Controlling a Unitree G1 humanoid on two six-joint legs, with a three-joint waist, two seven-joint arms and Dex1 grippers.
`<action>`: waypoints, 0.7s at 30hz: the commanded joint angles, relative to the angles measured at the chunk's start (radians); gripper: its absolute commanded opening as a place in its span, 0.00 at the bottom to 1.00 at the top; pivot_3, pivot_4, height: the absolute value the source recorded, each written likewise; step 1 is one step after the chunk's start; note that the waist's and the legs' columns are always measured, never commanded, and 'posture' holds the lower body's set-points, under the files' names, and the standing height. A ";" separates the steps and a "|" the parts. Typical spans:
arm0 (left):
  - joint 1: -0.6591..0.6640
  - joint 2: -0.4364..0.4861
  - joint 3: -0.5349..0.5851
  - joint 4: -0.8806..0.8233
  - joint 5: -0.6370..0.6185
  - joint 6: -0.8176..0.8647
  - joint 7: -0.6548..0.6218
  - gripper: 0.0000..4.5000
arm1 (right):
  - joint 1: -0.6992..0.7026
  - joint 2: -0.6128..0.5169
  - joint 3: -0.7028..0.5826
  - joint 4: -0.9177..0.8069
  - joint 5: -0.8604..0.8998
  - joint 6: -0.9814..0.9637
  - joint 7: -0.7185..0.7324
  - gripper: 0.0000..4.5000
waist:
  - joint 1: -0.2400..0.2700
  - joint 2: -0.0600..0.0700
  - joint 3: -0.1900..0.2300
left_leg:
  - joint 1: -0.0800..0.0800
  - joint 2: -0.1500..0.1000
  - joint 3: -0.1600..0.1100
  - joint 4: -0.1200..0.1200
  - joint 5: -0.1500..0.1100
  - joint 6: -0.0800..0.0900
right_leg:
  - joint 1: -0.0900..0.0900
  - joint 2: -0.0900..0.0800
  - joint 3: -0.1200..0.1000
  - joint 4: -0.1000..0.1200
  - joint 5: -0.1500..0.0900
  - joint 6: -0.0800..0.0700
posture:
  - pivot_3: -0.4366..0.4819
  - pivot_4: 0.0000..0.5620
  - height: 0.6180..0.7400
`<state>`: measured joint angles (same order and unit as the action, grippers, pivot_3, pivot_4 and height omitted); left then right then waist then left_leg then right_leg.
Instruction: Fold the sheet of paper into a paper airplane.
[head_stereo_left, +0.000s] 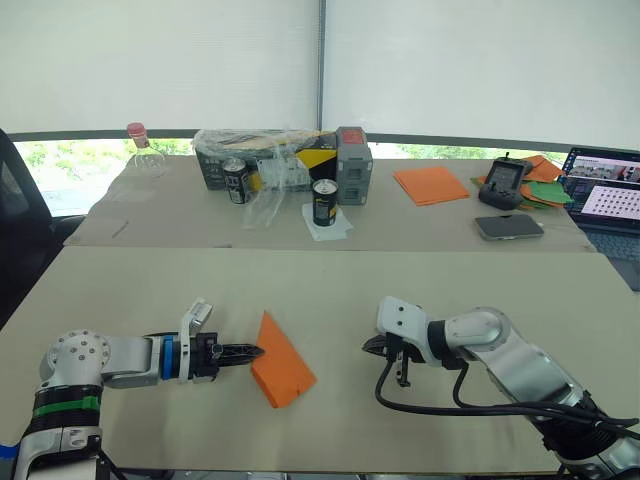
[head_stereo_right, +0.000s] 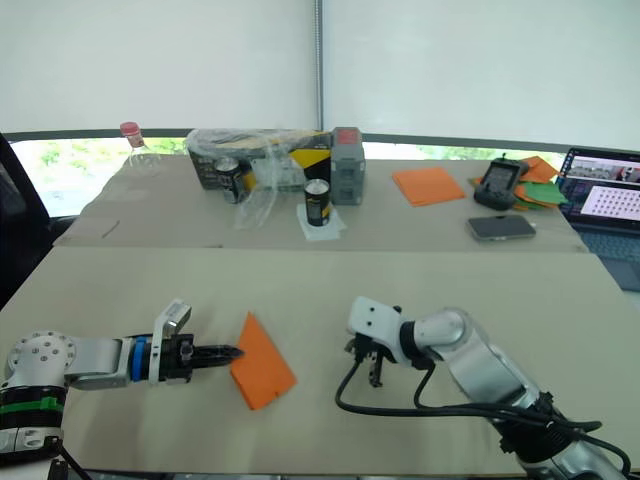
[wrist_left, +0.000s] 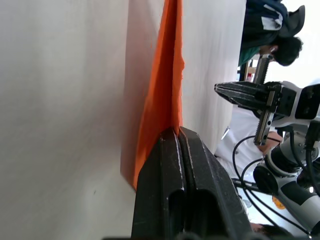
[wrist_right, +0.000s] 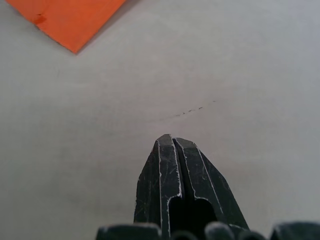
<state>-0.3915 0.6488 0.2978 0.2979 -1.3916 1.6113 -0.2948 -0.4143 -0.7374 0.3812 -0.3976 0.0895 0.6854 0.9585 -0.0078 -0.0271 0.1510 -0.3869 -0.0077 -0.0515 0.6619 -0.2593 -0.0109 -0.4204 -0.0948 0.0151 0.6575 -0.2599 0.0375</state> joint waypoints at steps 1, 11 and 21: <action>-0.012 -0.065 0.024 0.056 -0.093 0.003 0.073 0.01 | -0.003 -0.008 -0.013 -0.028 -0.001 -0.006 -0.002 0.00 | 0.004 0.000 0.000 | 0.000 -0.001 0.000 0.000 0.000 0.000 | 0.000 -0.001 0.000 0.000 0.000 0.000 | 0.48 0.27 1.00; 0.064 -0.277 -0.050 -0.038 -0.446 -0.191 0.511 0.01 | -0.032 -0.124 -0.110 0.002 0.000 0.016 0.010 0.00 | 0.016 0.000 0.000 | -0.001 -0.007 -0.001 0.005 0.000 0.000 | 0.001 -0.008 0.001 0.002 0.000 0.001 | 0.48 0.27 1.00; 0.134 -0.459 -0.186 -0.194 -0.581 -0.436 0.772 0.01 | -0.019 -0.152 -0.150 0.001 0.001 0.030 -0.016 0.00 | 0.040 0.003 -0.002 | 0.000 -0.017 -0.001 0.009 -0.001 0.006 | 0.011 -0.017 0.001 -0.008 0.004 0.010 | 0.48 0.27 1.00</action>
<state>-0.2793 0.2064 0.1535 0.1005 -1.9580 1.1882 0.4585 -0.4334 -0.8861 0.2600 -0.3653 0.0853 0.7087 0.9504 0.0321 -0.0244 0.1488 -0.3858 -0.0249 -0.0527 0.6706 -0.2603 -0.0037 -0.4070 -0.1115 0.0162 0.6463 -0.2547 0.0495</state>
